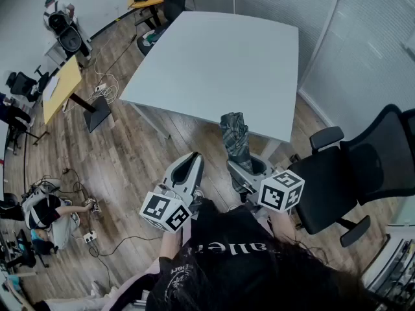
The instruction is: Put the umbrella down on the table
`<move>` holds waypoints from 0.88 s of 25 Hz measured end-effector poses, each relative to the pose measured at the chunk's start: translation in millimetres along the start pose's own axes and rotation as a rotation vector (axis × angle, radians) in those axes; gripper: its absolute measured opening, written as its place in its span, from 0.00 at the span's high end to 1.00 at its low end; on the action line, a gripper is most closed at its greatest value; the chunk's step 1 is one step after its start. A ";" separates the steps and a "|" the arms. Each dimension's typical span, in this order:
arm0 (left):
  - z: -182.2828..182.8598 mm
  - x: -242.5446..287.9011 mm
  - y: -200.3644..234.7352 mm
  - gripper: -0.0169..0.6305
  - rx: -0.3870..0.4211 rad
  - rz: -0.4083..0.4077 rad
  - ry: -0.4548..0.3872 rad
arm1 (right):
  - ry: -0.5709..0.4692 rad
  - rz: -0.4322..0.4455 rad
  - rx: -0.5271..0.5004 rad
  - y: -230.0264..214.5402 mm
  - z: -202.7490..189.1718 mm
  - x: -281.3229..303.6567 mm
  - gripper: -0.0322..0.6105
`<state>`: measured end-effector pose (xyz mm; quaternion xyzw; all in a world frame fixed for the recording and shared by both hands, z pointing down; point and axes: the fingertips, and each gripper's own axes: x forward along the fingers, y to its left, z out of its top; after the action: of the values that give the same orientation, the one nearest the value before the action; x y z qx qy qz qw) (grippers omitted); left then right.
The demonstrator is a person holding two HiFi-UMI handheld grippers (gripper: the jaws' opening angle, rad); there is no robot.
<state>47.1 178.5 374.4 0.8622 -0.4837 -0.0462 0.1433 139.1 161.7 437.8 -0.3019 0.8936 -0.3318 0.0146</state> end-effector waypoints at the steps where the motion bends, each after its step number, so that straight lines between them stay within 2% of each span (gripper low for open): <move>1: -0.6 -0.7 -0.6 0.90 -0.001 0.000 -0.001 | 0.002 0.000 0.003 -0.2 -1.0 -0.2 0.60; 13: -7.7 -0.9 -0.6 0.90 -0.004 0.011 0.018 | 0.011 0.018 0.029 -1.9 -4.1 -0.5 0.60; 22: -21.6 -4.7 7.9 0.90 -0.028 0.037 0.040 | 0.067 0.019 0.024 -4.7 -19.7 5.6 0.60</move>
<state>42.9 182.9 397.1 0.8517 -0.4960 -0.0329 0.1660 132.6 167.2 456.9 -0.2817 0.8924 -0.3524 -0.0087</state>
